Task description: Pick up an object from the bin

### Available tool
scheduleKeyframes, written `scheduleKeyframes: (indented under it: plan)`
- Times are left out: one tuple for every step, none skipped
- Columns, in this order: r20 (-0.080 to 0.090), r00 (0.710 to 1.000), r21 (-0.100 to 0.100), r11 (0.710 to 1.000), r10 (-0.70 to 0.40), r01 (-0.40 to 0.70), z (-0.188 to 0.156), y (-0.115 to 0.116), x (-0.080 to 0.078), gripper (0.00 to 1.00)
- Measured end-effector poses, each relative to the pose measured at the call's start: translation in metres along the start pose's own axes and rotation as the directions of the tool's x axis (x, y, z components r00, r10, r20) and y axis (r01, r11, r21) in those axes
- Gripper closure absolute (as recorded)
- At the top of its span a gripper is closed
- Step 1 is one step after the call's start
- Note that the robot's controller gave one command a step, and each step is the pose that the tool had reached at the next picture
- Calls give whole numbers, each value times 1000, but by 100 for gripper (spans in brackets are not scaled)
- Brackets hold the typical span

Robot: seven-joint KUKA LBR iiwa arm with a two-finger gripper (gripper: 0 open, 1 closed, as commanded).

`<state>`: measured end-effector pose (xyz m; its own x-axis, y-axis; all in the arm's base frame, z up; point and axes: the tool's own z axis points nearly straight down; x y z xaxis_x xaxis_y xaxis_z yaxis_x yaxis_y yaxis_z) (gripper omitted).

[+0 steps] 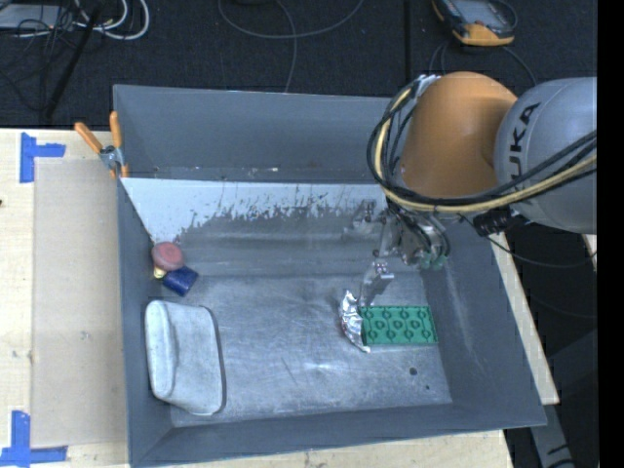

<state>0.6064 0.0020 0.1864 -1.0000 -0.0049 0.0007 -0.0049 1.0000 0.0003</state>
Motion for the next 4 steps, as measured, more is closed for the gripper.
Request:
scheduleKeyframes:
  plan:
    - [-6, 975, -1, 975, -221, 221, 89, -52, 51, 0]
    - [-2, 975, -1, 975, -220, 220, 87, -51, 49, 100]
    - [8, 972, 3, 972, -236, 236, 6, -54, 60, 100]
    - [9, 975, 3, 975, -220, 220, -64, -53, 56, 100]
